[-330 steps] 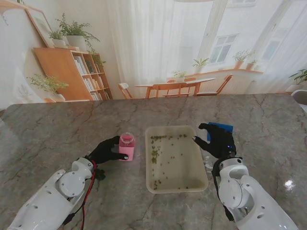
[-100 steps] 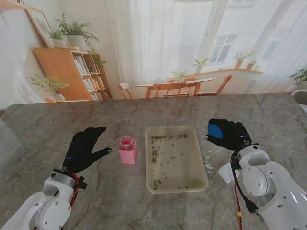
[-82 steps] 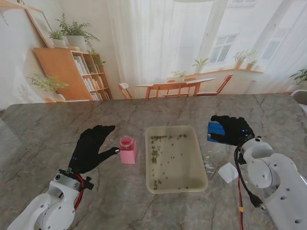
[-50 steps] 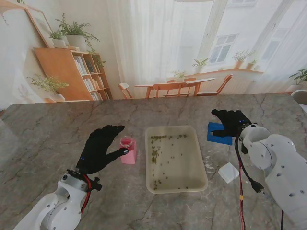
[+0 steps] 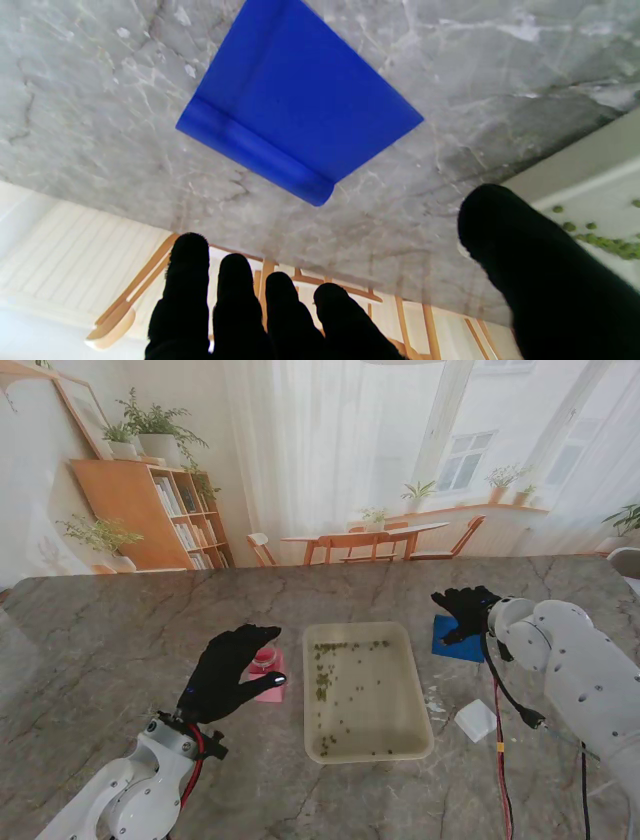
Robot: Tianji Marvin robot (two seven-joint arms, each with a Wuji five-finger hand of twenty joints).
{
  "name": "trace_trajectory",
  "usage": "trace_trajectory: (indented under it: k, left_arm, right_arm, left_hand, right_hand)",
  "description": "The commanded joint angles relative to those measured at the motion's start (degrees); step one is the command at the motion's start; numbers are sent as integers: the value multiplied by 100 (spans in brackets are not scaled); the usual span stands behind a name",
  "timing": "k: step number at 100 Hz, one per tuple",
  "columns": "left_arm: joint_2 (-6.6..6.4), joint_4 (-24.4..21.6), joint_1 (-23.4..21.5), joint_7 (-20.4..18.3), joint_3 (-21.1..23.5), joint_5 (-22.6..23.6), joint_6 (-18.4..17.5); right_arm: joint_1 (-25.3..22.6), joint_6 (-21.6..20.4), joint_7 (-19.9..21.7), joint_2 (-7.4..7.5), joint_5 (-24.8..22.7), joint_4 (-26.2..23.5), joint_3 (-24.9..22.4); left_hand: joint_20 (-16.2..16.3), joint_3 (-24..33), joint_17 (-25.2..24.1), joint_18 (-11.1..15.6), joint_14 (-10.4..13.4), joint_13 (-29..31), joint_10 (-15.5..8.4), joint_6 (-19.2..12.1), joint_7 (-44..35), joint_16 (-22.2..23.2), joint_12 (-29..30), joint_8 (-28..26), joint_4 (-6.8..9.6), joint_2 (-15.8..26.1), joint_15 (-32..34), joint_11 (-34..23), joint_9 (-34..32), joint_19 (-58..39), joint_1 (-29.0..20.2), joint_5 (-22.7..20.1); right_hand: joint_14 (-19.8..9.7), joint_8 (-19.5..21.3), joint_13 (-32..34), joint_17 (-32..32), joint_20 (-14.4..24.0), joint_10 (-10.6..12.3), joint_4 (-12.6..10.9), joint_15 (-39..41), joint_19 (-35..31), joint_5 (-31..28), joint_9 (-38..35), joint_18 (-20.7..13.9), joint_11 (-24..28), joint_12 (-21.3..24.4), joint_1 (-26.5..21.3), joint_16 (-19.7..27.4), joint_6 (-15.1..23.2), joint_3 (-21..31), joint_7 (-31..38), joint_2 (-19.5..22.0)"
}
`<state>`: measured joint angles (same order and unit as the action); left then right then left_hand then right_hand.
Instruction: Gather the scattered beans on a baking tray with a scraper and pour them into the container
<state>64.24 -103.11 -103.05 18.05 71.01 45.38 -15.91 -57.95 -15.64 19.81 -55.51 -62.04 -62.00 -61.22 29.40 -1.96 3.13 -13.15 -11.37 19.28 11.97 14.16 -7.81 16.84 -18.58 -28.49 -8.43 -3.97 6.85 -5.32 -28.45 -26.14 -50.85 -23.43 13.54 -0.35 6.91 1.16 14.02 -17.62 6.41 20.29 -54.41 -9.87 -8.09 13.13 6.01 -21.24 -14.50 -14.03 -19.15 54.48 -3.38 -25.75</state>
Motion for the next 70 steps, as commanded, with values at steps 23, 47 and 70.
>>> trace_trajectory:
  k: [23,47,70]
  left_arm:
    - [22,190,281,-160,-200,-124,-8]
    - [10,359,511,-349,-310,-248,16]
    - [-6,452,630,-485,-373,-298,54]
  right_arm:
    - [883,42,-205,6,761,1225,1147]
    - [1578,-36,-679,-93,1461,2193,2292]
    - [2181,-217,-1155,-366,2338,3213,3557]
  left_hand:
    - [-21,-7,16,-14,138,169,-155,-109,1,37,-92,-72,636,389,35,5,-73,-148,-88,-122]
    - [-19,-14,33,-1,150,205,-173,-111,-2,50,-102,-86,633,415,47,-2,-95,-193,-68,-139]
    - [-21,-12,45,9,170,239,-178,-107,-9,60,-109,-99,633,427,57,-5,-101,-231,-69,-155]
  right_hand:
    - [194,-229,-148,129,-195,-168,48,-240,140,-94,168,61,-386,38,164,149,-291,245,-188,-138]
    - [185,-235,-141,100,-210,-159,50,-224,136,-98,149,58,-407,-57,177,140,-288,269,-195,-151]
    - [162,-176,-124,35,-204,-120,53,-89,107,-99,86,44,-245,-163,194,70,-269,276,-130,-155]
